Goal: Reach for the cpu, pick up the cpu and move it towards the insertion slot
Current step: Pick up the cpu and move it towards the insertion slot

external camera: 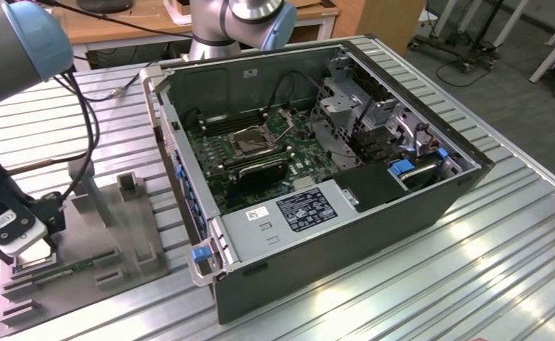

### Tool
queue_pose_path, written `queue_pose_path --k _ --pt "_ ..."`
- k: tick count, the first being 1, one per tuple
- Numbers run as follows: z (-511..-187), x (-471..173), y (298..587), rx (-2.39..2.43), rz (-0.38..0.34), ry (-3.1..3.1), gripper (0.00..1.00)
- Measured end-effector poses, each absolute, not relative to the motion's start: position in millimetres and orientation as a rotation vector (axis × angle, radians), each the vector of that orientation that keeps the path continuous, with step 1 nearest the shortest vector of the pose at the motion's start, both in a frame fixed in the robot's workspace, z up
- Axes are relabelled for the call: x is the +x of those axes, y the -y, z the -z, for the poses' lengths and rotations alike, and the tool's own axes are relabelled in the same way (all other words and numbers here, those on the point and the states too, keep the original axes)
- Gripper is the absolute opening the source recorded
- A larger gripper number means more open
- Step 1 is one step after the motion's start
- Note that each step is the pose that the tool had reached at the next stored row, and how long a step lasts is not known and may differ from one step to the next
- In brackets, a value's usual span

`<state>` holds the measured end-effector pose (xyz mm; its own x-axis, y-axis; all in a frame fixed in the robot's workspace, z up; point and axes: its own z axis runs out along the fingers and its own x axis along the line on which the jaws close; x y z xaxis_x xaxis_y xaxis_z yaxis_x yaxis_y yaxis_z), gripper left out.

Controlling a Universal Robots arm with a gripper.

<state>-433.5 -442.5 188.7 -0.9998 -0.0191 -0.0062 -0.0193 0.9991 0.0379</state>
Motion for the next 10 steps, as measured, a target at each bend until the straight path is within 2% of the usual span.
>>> queue_pose_path --k 10 --pt "-186.0 -433.6 442.5 -0.030 -0.060 -3.135 0.61"
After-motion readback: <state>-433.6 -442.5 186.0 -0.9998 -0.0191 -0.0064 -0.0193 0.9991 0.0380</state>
